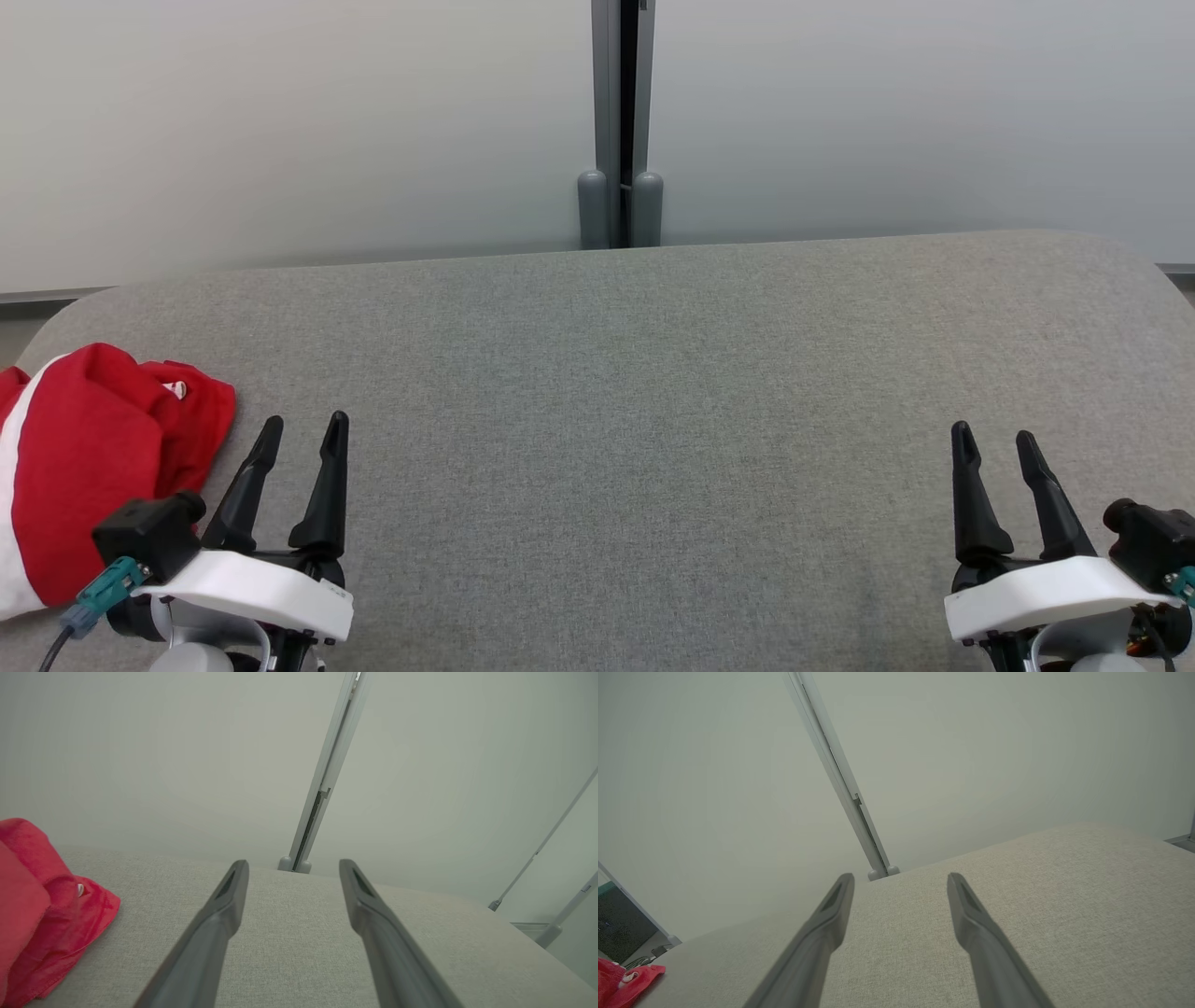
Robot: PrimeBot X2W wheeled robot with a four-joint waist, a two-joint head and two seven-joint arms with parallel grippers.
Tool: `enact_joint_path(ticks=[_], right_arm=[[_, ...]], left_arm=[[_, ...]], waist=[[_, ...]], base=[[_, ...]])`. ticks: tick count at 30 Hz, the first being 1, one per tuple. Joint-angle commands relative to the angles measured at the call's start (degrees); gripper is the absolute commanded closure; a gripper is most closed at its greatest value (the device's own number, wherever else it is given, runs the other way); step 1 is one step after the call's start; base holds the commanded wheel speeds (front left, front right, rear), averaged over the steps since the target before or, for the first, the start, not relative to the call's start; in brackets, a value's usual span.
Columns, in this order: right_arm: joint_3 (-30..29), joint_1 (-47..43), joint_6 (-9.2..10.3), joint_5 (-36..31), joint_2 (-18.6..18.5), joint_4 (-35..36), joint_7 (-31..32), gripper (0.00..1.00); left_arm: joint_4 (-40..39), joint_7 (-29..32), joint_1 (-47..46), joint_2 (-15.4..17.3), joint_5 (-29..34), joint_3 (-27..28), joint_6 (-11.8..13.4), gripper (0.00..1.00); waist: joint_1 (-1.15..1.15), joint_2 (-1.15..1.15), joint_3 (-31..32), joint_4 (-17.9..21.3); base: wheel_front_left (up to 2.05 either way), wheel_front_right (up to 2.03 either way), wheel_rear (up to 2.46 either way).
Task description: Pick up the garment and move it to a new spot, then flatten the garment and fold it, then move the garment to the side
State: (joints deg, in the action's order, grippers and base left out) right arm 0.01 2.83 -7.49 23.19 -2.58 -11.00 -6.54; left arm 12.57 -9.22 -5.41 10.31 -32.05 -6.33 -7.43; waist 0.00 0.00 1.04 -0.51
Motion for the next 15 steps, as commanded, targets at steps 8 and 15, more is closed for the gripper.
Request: enact_joint_path(ticks=[8,15], right_arm=[[0.38,-0.27,0.00,-5.12,-0.37,0.42,-0.41,0.00],[0.32,-0.42,0.00,-8.92,-0.39,0.05,-0.75,0.00]], left_arm=[[0.86,-1.50,-0.53,0.93,4.83,-0.09,-0.07,0.00],[2.27,-2.55,-0.71,1.19,8.62,-0.68,-0.07,0.00]], waist=[[0.00,0.00,0.01,-0.09],[0.00,0.00,0.12,-0.17]], base=[[0.00,0.00,0.00],[0.00,0.00,0.00]])
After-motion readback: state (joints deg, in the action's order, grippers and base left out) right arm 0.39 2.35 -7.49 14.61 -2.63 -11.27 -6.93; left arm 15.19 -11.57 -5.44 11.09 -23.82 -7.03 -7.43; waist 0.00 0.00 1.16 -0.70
